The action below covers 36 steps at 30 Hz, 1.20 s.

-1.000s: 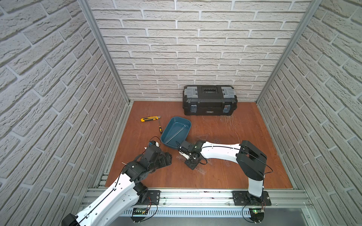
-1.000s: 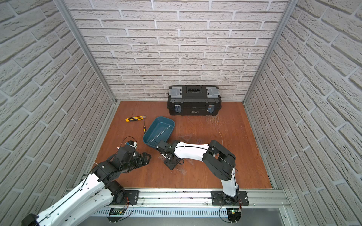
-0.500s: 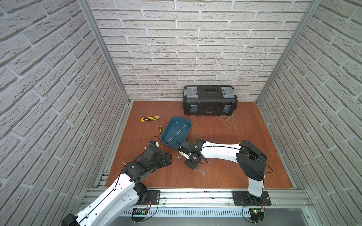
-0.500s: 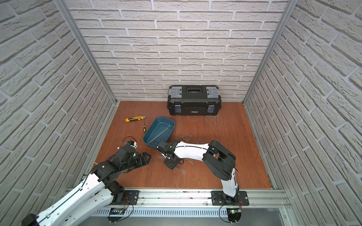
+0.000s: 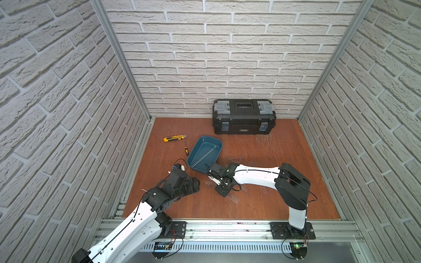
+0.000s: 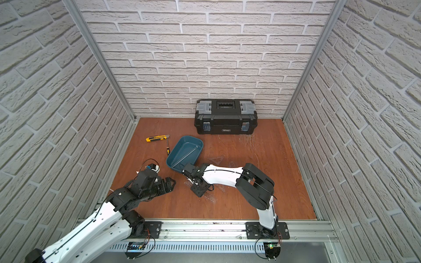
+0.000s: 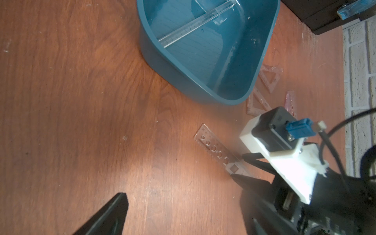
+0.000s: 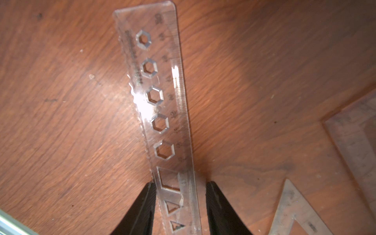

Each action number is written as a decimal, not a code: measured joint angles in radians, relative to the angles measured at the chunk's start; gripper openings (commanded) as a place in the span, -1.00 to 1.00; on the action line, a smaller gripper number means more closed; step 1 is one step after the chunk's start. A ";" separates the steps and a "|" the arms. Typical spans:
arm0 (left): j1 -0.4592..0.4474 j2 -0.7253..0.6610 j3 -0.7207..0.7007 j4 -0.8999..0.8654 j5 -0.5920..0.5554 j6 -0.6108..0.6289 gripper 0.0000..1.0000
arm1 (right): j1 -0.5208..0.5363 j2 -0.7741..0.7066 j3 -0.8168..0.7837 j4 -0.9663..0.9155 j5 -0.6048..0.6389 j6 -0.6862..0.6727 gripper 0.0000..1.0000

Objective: Put the scattered rulers into the storage box
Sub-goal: Pick up the ruler from the center of the board, then place the ruler in the storage box.

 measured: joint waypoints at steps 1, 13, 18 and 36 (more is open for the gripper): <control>0.000 0.000 0.000 0.000 0.000 0.000 0.83 | 0.000 0.001 0.000 0.000 0.000 0.000 -0.11; 0.000 -0.003 -0.005 0.001 0.000 0.000 0.83 | 0.000 0.016 0.007 -0.004 -0.002 0.003 -0.17; 0.000 -0.004 -0.005 0.001 -0.001 0.000 0.83 | 0.001 0.016 0.007 -0.003 0.000 0.004 -0.36; 0.000 -0.002 0.025 -0.023 -0.026 0.014 0.84 | -0.003 -0.027 0.007 -0.043 -0.022 0.035 -0.95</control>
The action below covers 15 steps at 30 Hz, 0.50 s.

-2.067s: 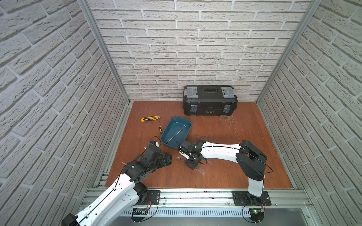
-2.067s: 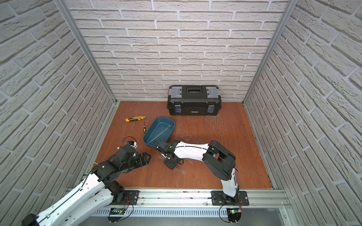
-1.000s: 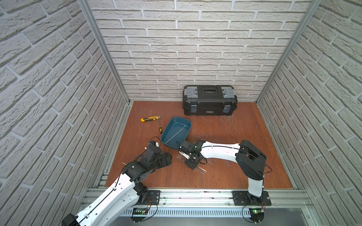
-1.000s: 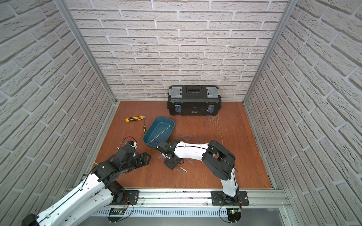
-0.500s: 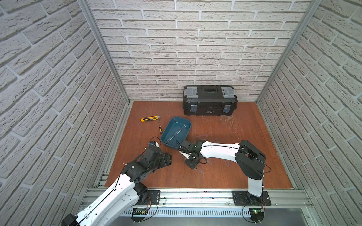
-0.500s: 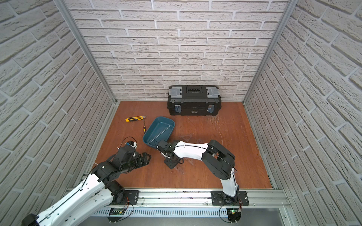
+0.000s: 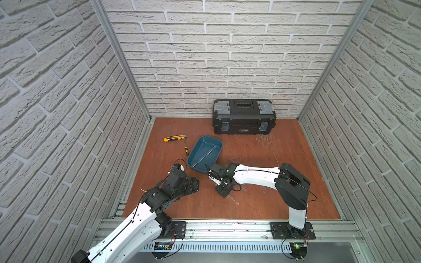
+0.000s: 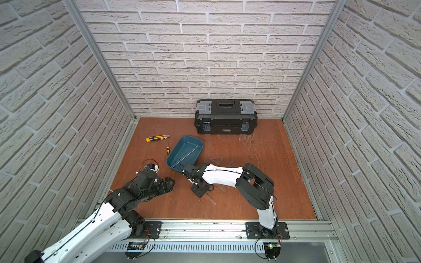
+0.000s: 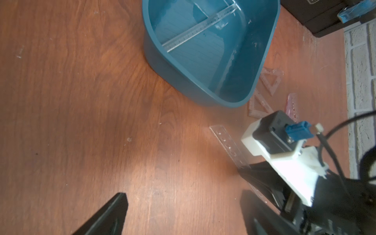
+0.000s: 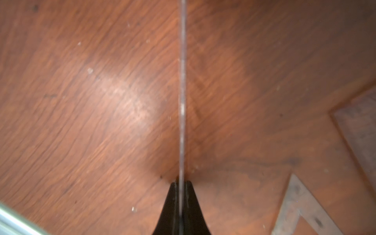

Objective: Put the scattered rulers into the storage box
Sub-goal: Place the ruler in the storage box.

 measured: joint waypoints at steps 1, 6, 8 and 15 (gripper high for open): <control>0.000 0.006 0.013 -0.002 -0.003 0.007 0.85 | -0.006 -0.019 0.006 -0.018 -0.010 0.002 -0.95; 0.024 0.062 0.104 0.016 -0.010 0.045 0.86 | -0.096 -0.105 0.192 -0.101 -0.091 0.022 -0.95; 0.045 0.091 0.133 0.032 -0.008 0.059 0.86 | -0.137 -0.100 0.317 -0.105 -0.140 0.049 -0.95; 0.088 0.179 0.211 0.074 0.005 0.102 0.85 | -0.219 0.113 0.702 0.008 -0.313 0.289 -0.95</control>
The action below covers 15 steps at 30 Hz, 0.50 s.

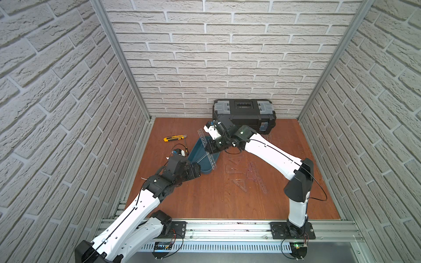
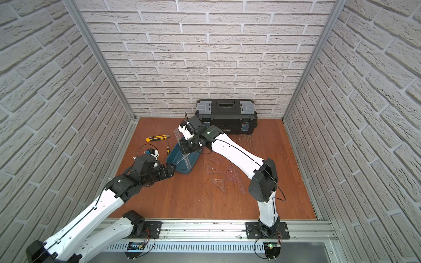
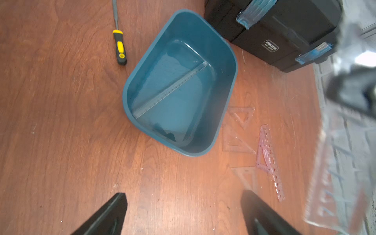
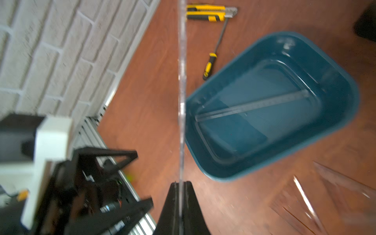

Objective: Put the scattered rulers into the storage box
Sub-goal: Place the ruler in the storage box.

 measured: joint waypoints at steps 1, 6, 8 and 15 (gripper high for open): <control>0.002 -0.001 0.004 0.001 0.000 0.003 0.85 | -0.001 0.033 0.013 0.028 -0.012 0.042 -0.95; 0.011 -0.039 0.012 -0.008 -0.002 0.009 0.87 | 0.005 0.192 0.001 0.147 -0.010 0.255 -0.95; 0.019 -0.073 0.012 -0.020 -0.006 0.009 0.87 | 0.006 0.211 -0.034 0.170 0.021 0.311 -0.95; 0.037 -0.174 0.012 -0.061 -0.008 0.009 0.88 | 0.007 0.207 -0.076 0.235 0.114 0.410 -0.95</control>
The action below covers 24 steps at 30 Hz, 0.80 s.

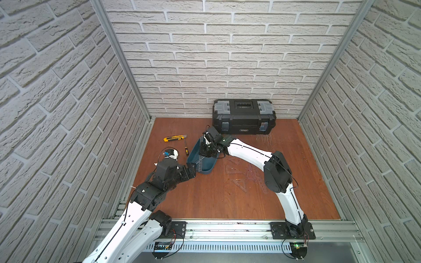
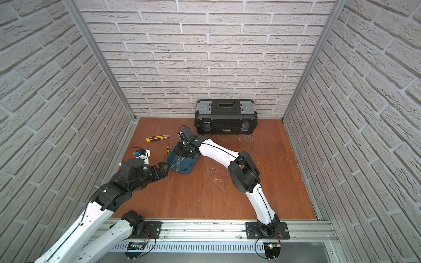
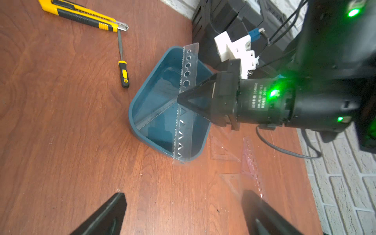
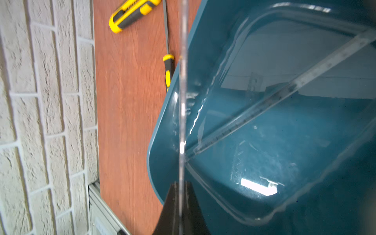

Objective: Put the scattered rulers into the storage box
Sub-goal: Place the ruler in the storage box.

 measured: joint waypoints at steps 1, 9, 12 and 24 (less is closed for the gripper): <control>0.000 -0.007 0.000 -0.003 0.000 0.000 0.88 | 0.000 0.000 -0.005 0.013 0.008 0.010 -0.95; 0.001 -0.024 0.000 -0.022 0.001 0.000 0.88 | -0.003 0.000 -0.019 0.048 0.045 0.053 -0.06; 0.001 -0.031 0.000 -0.028 0.001 0.000 0.88 | -0.010 0.000 -0.020 0.038 0.064 0.038 0.26; 0.001 0.023 0.017 -0.050 0.008 0.009 0.84 | -0.016 -0.215 -0.086 -0.073 0.151 -0.168 0.20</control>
